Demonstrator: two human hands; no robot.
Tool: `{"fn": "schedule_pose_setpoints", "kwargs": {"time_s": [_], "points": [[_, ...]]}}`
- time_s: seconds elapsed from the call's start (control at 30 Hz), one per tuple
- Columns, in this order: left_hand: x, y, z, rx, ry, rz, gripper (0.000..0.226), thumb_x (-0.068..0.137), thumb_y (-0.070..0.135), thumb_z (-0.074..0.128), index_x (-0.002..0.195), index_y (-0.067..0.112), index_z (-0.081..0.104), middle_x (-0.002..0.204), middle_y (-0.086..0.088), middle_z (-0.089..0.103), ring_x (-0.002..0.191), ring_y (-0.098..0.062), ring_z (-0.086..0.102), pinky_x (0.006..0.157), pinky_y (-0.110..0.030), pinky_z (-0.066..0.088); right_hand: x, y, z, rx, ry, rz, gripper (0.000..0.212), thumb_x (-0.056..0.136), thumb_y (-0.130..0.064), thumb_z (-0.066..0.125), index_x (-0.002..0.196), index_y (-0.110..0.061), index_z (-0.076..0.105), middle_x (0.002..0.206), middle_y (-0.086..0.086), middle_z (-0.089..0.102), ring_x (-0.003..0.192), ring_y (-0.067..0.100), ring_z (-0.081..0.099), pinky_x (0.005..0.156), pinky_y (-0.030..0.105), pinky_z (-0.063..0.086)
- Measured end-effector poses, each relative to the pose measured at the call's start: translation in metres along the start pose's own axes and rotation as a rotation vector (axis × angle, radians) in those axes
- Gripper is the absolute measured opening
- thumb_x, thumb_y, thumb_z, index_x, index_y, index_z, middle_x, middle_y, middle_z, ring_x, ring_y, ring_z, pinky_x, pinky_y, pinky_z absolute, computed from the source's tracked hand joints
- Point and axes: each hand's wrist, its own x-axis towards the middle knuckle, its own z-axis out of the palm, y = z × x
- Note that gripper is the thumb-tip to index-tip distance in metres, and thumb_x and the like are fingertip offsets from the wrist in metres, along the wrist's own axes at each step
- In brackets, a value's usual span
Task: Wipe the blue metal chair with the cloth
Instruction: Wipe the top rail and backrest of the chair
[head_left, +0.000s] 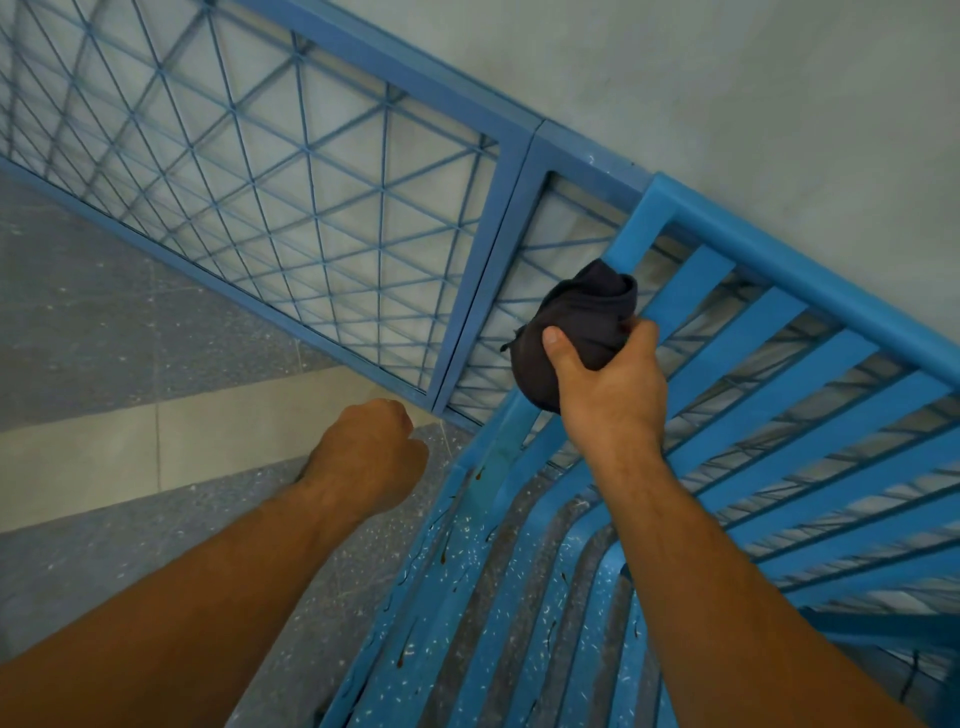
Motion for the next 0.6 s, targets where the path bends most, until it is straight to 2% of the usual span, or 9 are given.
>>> {"fn": "schedule_pose_setpoints", "kwargs": {"time_s": [0.07,0.17,0.27,0.37,0.43,0.5,0.53,0.6], "points": [[0.000,0.004,0.000,-0.011,0.013,0.003,0.024,0.093,0.027,0.056,0.107,0.009,0.063,0.093,-0.001,0.057,0.079,-0.017,0.056,0.068,-0.027,0.048,-0.001,0.001,-0.001,0.027,-0.001,0.043,0.047,0.080,-0.055,0.070,0.110,-0.023,0.053,0.090,-0.013,0.054,0.084,0.012,0.054,0.070,0.026,0.043],[0.001,0.009,-0.001,-0.074,0.057,0.013,0.028,0.093,0.028,0.056,0.116,0.012,0.061,0.107,-0.006,0.064,0.080,-0.016,0.054,0.067,-0.026,0.045,-0.001,0.002,-0.002,0.048,-0.007,0.044,0.039,0.079,-0.054,0.072,0.098,-0.022,0.059,0.085,-0.013,0.059,0.080,0.011,0.058,0.064,0.024,0.043],[0.002,0.013,-0.004,-0.198,0.172,0.083,0.032,0.094,0.030,0.054,0.121,0.014,0.060,0.104,-0.002,0.065,0.075,-0.011,0.055,0.064,-0.020,0.040,-0.001,0.002,-0.005,-0.007,-0.028,-0.012,0.042,0.081,-0.055,0.069,0.102,-0.021,0.059,0.089,-0.009,0.061,0.083,0.014,0.059,0.069,0.028,0.048],[0.002,0.026,-0.011,-0.364,0.275,0.225,0.034,0.094,0.040,0.054,0.121,0.019,0.060,0.103,0.008,0.064,0.085,-0.006,0.058,0.065,-0.016,0.040,-0.002,0.003,-0.010,-0.108,-0.061,-0.096,0.047,0.079,-0.058,0.068,0.104,-0.020,0.056,0.092,-0.004,0.061,0.083,0.018,0.059,0.070,0.033,0.051],[0.005,0.039,-0.018,-0.509,0.235,0.311,0.043,0.091,0.048,0.056,0.126,0.023,0.056,0.108,0.011,0.062,0.089,-0.005,0.061,0.072,-0.017,0.047,-0.003,0.003,-0.014,-0.186,-0.089,-0.161,0.048,0.077,-0.058,0.070,0.100,-0.021,0.052,0.089,-0.003,0.060,0.078,0.017,0.057,0.064,0.032,0.050],[0.012,0.053,-0.025,-0.658,0.141,0.364,0.052,0.088,0.050,0.060,0.134,0.028,0.049,0.117,0.011,0.058,0.094,-0.010,0.063,0.081,-0.031,0.055,-0.006,0.001,-0.018,-0.215,-0.143,-0.232,0.043,0.075,-0.053,0.075,0.095,-0.024,0.050,0.086,-0.006,0.057,0.075,0.014,0.055,0.060,0.029,0.046],[0.015,0.059,-0.028,-0.692,0.096,0.383,0.057,0.087,0.048,0.063,0.138,0.031,0.045,0.122,0.011,0.055,0.098,-0.013,0.063,0.085,-0.036,0.055,-0.007,0.000,-0.020,-0.209,-0.181,-0.258,0.042,0.073,-0.050,0.077,0.092,-0.026,0.049,0.085,-0.007,0.057,0.075,0.011,0.054,0.058,0.027,0.043],[0.022,0.070,-0.032,-0.656,0.026,0.432,0.062,0.088,0.037,0.066,0.143,0.033,0.038,0.133,0.009,0.049,0.108,-0.015,0.059,0.091,-0.037,0.053,-0.007,-0.002,-0.026,-0.179,-0.266,-0.273,0.040,0.071,-0.044,0.081,0.090,-0.027,0.049,0.084,-0.009,0.057,0.073,0.005,0.054,0.055,0.020,0.039]]}}
